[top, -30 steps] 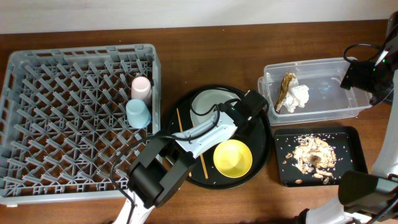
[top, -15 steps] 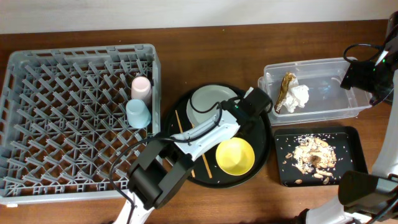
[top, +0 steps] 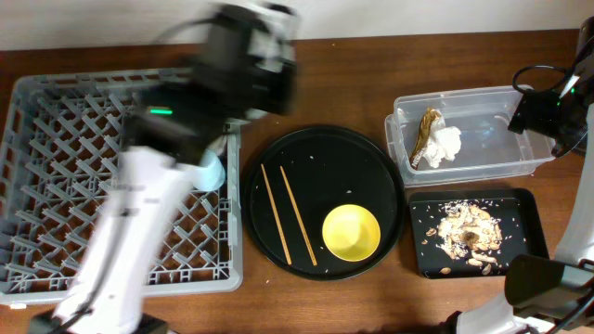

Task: Sort waste into correct bins and load items into the dishwasher rack
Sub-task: 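Lift the white plate and stand it upright in the rack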

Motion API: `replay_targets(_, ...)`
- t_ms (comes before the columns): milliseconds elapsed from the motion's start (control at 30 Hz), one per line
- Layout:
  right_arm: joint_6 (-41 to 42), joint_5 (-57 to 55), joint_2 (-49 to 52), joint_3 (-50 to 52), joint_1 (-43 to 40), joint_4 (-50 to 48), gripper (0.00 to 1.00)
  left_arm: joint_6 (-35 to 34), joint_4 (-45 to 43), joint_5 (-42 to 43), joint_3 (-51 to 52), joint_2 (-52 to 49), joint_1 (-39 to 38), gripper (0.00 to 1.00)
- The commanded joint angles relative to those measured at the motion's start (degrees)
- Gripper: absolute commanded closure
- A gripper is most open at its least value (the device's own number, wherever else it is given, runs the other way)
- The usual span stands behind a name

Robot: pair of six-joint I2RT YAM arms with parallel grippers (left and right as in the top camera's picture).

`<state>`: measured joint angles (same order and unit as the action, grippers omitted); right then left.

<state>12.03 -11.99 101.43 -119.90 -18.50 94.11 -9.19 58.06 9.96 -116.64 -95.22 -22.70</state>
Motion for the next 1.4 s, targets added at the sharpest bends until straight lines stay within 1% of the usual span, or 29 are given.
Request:
replay_targets(0,0.4,-0.5,-0.4,-0.9,-0.3,0.0,0.01,4.7,1.2,33.3,0.6,-2.1,16.4,1.00)
replay_targets(33,0.4,-0.5,-0.4,-0.9,-0.3,0.0,0.01,5.0,1.2,39.5,0.6,-3.1,21.4,1.00)
replay_targets(100,0.4,-0.5,-0.4,-0.9,-0.3,0.0,0.01,5.0,1.2,47.6,0.6,-5.5,28.2,1.00)
replay_targets(167,0.4,-0.5,-0.4,-0.9,-0.3,0.0,0.01,5.0,1.2,51.6,0.6,-7.5,31.8,1.00)
replay_targets(267,0.4,-0.5,-0.4,-0.9,-0.3,0.0,0.01,7.1,1.3,57.2,0.7,-11.4,36.3,1.00)
replay_targets(367,0.4,-0.5,-0.4,-0.9,-0.3,0.0,0.01,7.2,1.4,58.3,0.7,-17.3,39.9,1.00)
replay_targets(533,0.4,-0.5,-0.4,-0.9,-0.3,0.0,0.01,8.9,1.4,58.2,0.7,-24.3,41.8,1.00)
replay_targets(733,0.4,-0.5,-0.4,-0.9,-0.3,0.0,0.01,10.2,1.6,56.4,0.7,-28.7,42.6,1.00)
replay_targets(767,0.4,-0.5,-0.4,-0.9,-0.3,0.0,0.01,10.2,1.6,56.3,0.7,-29.1,42.6,0.93)
replay_targets(800,0.4,-0.5,-0.4,-0.9,-0.3,0.0,0.01,10.2,1.6,56.3,0.7,-29.2,42.6,0.81)
replay_targets(833,0.4,-0.5,-0.4,-0.9,-0.3,0.0,0.01,10.2,1.4,56.2,0.7,-29.2,42.8,0.57)
replay_targets(867,0.4,-0.5,-0.4,-0.9,-0.3,0.0,0.01,10.2,1.4,56.2,0.7,-29.2,42.9,0.42)
replay_targets(900,0.4,-0.5,-0.4,-0.9,-0.3,0.0,0.01,10.1,1.4,56.3,0.7,-29.2,43.2,0.36)
replay_targets(1033,0.4,-0.5,-0.4,-0.9,-0.3,0.0,0.01,10.1,1.9,56.3,0.5,-28.9,43.8,0.27)
replay_targets(1100,0.4,-0.5,-0.4,-0.9,-0.3,0.0,0.01,10.1,2.7,56.2,0.4,-28.2,43.9,0.26)
replay_targets(1200,0.4,-0.5,-0.4,-0.9,-0.3,0.0,0.01,10.1,4.9,55.1,0.4,-24.5,43.9,0.25)
replay_targets(1300,0.4,-0.5,-0.4,-0.9,-0.3,0.0,0.01,10.6,8.1,47.3,0.4,-19.2,43.7,0.24)
replay_targets(1367,0.4,-0.5,-0.4,-0.9,-0.3,0.0,0.01,12.3,12.8,39.6,0.4,-13.9,42.5,0.23)
